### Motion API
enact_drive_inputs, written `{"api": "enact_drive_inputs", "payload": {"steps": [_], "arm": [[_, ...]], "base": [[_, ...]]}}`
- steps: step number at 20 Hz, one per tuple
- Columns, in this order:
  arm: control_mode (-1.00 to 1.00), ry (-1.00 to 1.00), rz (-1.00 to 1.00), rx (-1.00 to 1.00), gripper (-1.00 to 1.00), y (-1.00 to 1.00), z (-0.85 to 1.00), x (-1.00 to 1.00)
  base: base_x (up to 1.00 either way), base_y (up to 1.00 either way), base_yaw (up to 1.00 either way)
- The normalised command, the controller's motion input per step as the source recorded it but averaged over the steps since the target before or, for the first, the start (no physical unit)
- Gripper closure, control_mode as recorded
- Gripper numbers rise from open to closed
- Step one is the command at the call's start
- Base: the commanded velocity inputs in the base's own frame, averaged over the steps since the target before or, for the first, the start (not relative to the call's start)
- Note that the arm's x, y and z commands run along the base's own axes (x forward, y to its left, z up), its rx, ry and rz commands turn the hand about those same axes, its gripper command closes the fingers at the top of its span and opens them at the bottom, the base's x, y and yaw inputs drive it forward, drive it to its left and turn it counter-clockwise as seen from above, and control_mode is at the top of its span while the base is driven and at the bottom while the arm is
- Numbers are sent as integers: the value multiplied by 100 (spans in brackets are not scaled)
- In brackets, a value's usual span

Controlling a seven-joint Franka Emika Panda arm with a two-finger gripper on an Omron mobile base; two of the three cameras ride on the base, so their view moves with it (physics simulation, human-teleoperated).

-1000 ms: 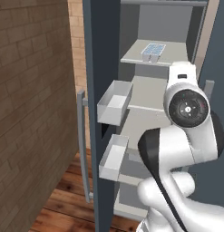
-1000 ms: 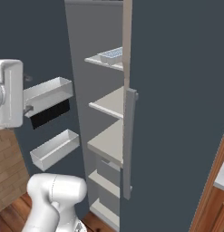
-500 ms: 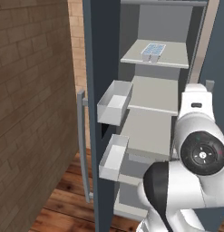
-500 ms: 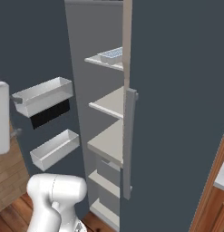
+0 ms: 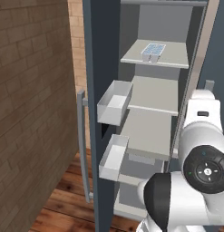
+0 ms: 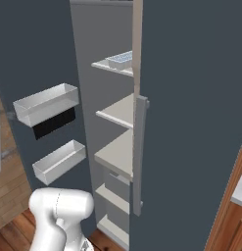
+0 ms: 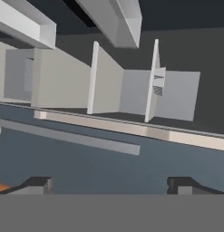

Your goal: The ice cube tray has been filled with water. Take the tray and place it in the freezer to make ice. Close the freezer door after placing the tray.

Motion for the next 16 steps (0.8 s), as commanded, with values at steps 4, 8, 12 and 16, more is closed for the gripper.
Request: {"api": "enact_drive_inputs", "payload": {"steps": [4,8,12,16], "arm": [[100,0,-9,0,-100,14,-3,-18],[100,0,0,0,-100,0,0,0],[100,0,0,0,-100,0,0,0],[100,0,0,0,-100,0,0,0]], "base": [[-6,9,-6],[-18,62,-34],[-19,70,-43],[-18,75,-49]]}}
